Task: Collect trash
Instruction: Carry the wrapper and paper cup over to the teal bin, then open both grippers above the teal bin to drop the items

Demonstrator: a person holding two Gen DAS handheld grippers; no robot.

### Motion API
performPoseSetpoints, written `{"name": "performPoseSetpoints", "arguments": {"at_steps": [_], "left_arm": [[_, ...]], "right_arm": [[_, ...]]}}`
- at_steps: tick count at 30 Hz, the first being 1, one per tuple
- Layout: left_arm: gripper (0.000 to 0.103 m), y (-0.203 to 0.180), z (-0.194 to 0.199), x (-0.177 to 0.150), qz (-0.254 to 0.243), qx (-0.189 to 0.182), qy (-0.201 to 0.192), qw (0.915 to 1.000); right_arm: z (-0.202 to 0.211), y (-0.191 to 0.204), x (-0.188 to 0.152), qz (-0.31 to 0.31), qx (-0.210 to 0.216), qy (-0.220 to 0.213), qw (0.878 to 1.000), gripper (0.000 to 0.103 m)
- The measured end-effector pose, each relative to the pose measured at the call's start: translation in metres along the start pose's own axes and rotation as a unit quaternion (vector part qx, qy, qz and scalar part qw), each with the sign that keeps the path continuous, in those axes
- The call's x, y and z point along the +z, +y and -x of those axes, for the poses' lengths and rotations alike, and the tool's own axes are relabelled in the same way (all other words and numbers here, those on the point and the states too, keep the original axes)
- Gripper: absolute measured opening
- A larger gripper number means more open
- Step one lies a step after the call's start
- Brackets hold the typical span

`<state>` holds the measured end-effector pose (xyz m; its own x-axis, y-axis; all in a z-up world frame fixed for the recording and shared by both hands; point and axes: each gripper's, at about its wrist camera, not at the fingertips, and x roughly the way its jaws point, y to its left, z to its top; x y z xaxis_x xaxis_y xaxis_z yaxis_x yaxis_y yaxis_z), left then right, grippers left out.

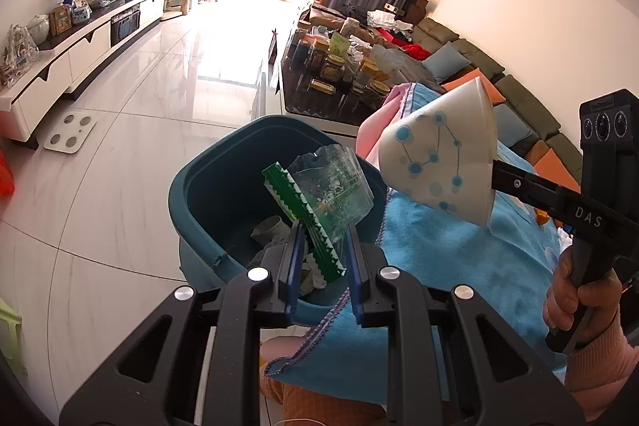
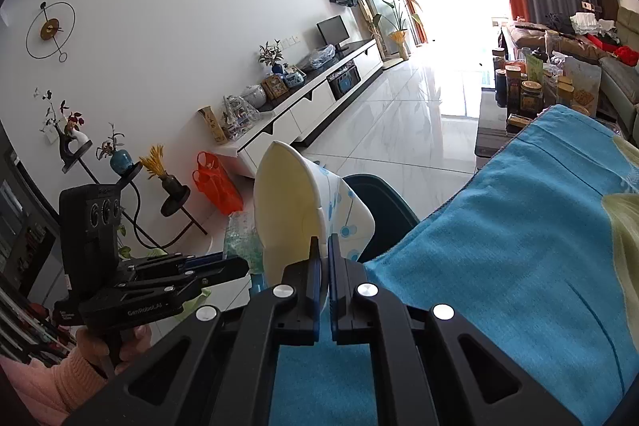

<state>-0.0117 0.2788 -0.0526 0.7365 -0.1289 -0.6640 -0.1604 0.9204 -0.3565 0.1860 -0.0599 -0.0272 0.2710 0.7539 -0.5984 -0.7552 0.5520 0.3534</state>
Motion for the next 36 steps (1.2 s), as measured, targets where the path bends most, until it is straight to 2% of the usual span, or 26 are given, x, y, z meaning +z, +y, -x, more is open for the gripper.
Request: {"name": "performPoseSetpoints", "arguments": {"at_steps": [16, 28, 34, 36], "left_arm": [[0.02, 0.006, -0.021, 0.004, 0.001, 0.019, 0.014, 0.9997], [0.021, 0.009, -0.054, 0.01, 0.009, 0.037, 0.032, 0.9987], [0.021, 0.013, -0.074, 0.016, 0.021, 0.041, 0.039, 0.9982], [0.024, 0.014, -0.081, 0.017, 0.027, 0.041, 0.043, 0.9979]], "right_arm": [[-0.033, 0.001, 0.008, -0.01, -0.011, 0.027, 1.0, 0.003], [-0.059, 0.0, 0.013, -0.018, -0.025, 0.053, 0.998, 0.003], [-0.069, -0.005, 0.017, -0.032, -0.029, 0.067, 0.997, 0.007], [-0.07, -0.005, 0.016, -0.036, -0.028, 0.069, 0.997, 0.007]]}}
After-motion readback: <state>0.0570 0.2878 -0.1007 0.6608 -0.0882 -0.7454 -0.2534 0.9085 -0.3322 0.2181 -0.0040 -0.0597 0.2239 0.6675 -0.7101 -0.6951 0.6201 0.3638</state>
